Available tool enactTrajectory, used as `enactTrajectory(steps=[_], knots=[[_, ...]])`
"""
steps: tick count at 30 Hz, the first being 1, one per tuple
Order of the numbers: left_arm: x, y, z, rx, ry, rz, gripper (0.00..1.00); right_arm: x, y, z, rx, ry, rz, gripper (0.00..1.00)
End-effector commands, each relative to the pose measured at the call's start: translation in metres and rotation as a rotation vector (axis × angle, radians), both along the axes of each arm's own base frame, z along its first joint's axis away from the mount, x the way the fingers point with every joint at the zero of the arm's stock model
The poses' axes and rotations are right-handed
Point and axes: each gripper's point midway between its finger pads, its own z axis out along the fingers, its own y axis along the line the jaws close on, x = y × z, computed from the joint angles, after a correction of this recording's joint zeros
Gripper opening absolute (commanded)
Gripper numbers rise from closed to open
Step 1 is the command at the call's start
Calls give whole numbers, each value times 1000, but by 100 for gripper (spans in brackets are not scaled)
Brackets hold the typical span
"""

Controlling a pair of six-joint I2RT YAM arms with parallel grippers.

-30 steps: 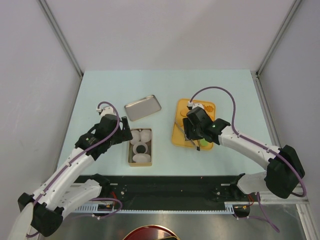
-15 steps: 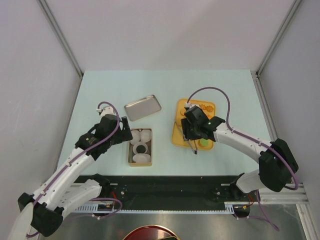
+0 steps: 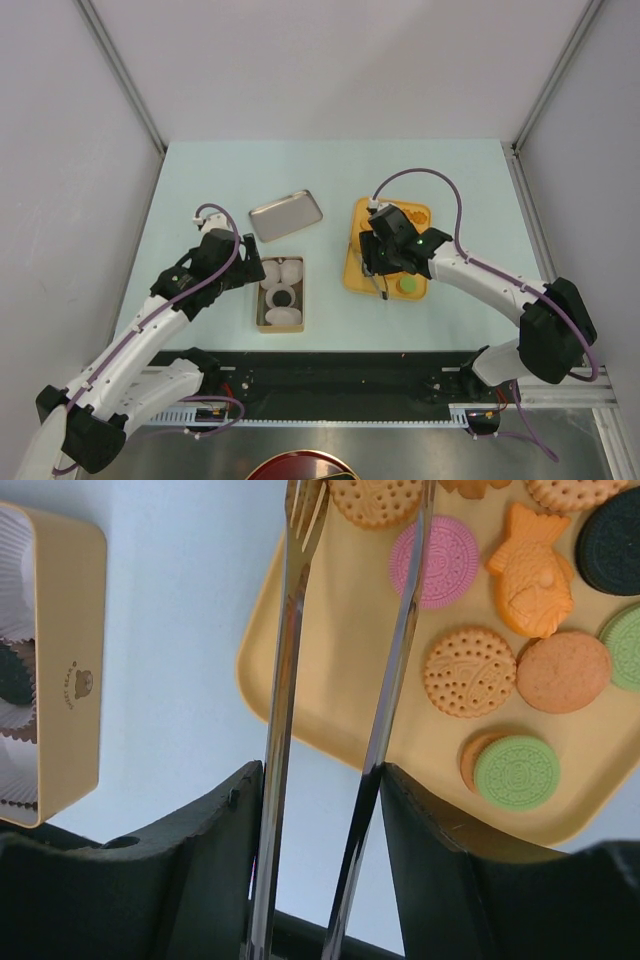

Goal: Pack the cookies

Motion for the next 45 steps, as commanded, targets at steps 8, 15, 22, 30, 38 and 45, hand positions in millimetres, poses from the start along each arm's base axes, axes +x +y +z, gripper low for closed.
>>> enactTrajectory(steps=[8,15,22,30,38,45], knots=[[4,-1,3,-6,-23,-7,100,-2,24,1,92,61,61,54],[4,0,3,-5,-23,-6,100,-1,21,19,130,28,44,47],[4,-1,3,-5,-24,-6,100,3,12,70,141,-92,14,45],[4,1,4,-5,-27,1,100,-9,9,105,162,-156,18,45],[5,7,15,12,-50,30,100,-34,34,116,240,-163,93,45],[7,26,23,25,-53,113,100,-65,88,114,274,-148,232,44]])
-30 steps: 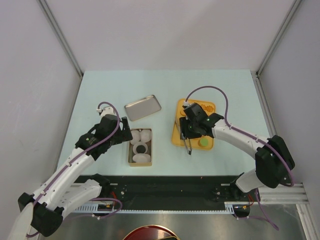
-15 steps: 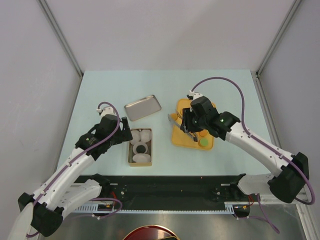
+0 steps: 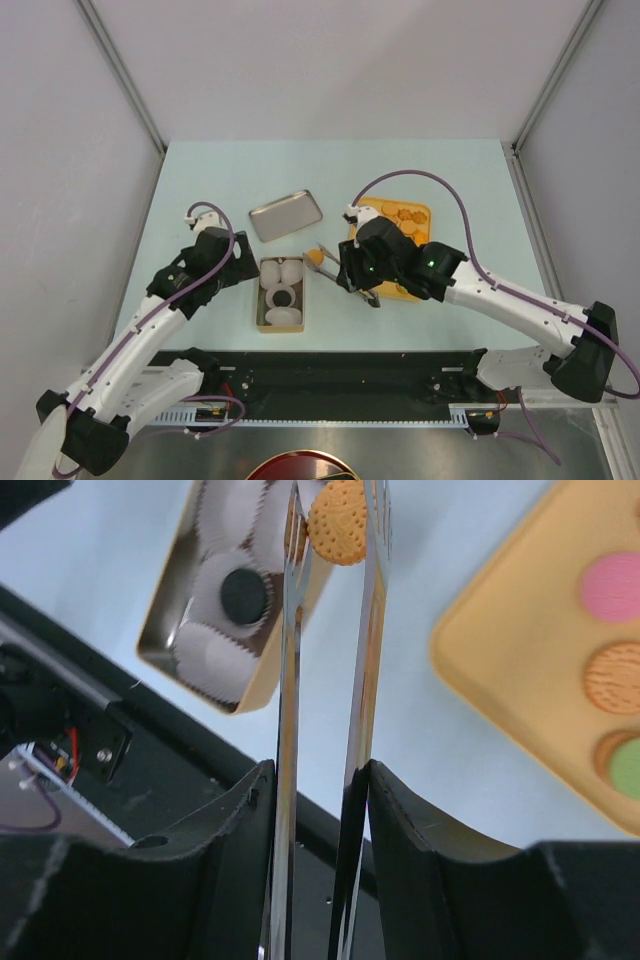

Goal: Pack the cookies

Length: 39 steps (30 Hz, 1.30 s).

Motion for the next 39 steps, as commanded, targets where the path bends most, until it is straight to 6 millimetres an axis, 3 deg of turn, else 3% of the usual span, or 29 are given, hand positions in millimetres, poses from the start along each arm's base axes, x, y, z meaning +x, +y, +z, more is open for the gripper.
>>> enactTrajectory(steps=[1,7,19,39], knots=[[5,13,19,-12,-43,64,100,-9,42,23,96,-41,68,44],[3,14,12,-40,-32,72,100,-16,74,19,119,-35,135,44],[2,12,10,-47,-37,56,100,-11,116,15,151,-19,218,45],[2,10,8,-52,-33,47,100,3,133,-5,128,0,233,46]])
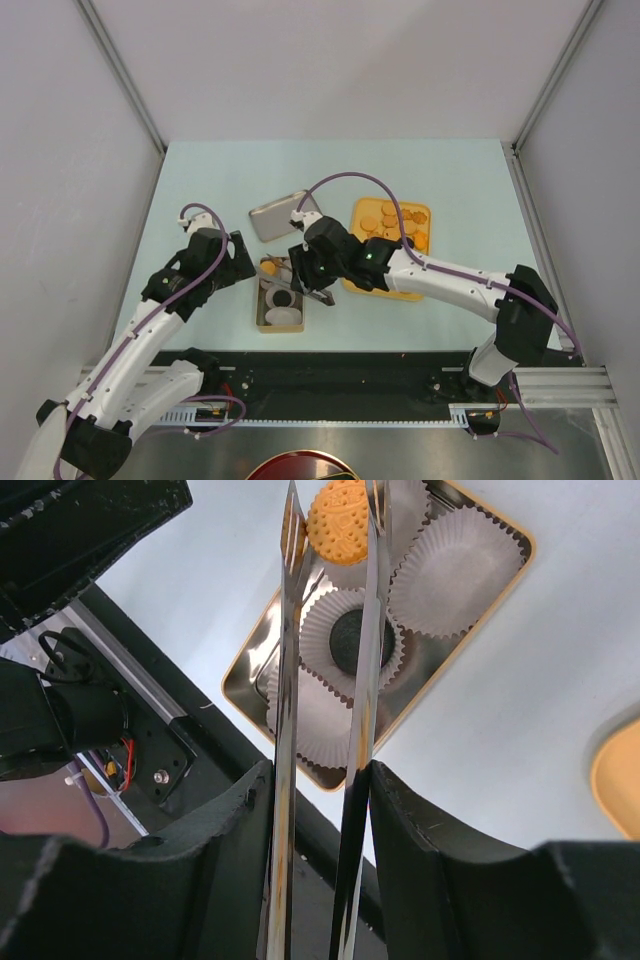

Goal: Pack the cookies

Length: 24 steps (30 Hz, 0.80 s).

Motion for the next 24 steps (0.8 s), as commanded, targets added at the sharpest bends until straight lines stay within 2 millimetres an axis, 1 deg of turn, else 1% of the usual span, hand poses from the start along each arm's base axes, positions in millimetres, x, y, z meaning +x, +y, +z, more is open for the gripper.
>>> enactTrajectory(steps=[1,10,11,14,15,18,22,24], knots=[[3,0,4,-12,-24,-1,100,13,15,25,75,-49,6,46],[3,0,3,-11,-24,-2,100,19,15,22,74,-50,0,46],[3,0,3,-11,-24,-2,100,20,15,23,76,-50,0,47],[3,0,3,-11,-24,-2,100,20,16,22,79,-48,3,54],[3,-1,4,-13,-25,-1,100,19,17,24,84,-47,6,58],[3,0,3,-13,-25,-1,100,18,19,28,100,-51,12,64],[3,0,4,-12,-25,-2,100,19,18,35,111,-60,2,64],[3,0,4,-11,-24,0,100,22,11,46,115,-86,-25,64]])
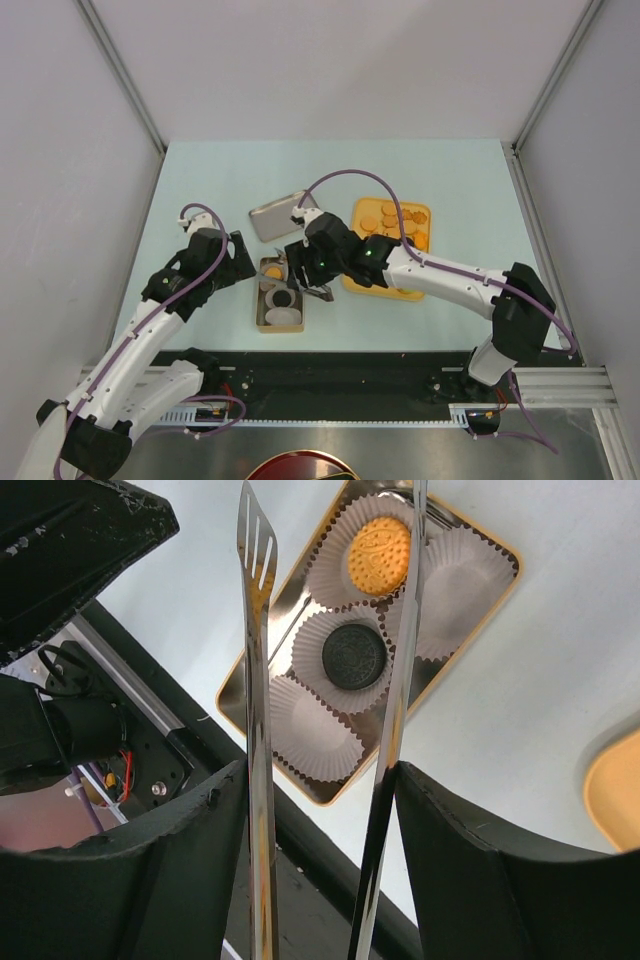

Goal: Pack the cookies

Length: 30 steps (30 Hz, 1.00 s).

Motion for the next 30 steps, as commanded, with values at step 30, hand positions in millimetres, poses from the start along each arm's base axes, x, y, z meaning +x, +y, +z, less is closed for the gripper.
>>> enactTrajectory(steps=[30], knots=[[7,-12,-5,-35,7,-46,100,2,-240,-17,-254,4,-550,61]])
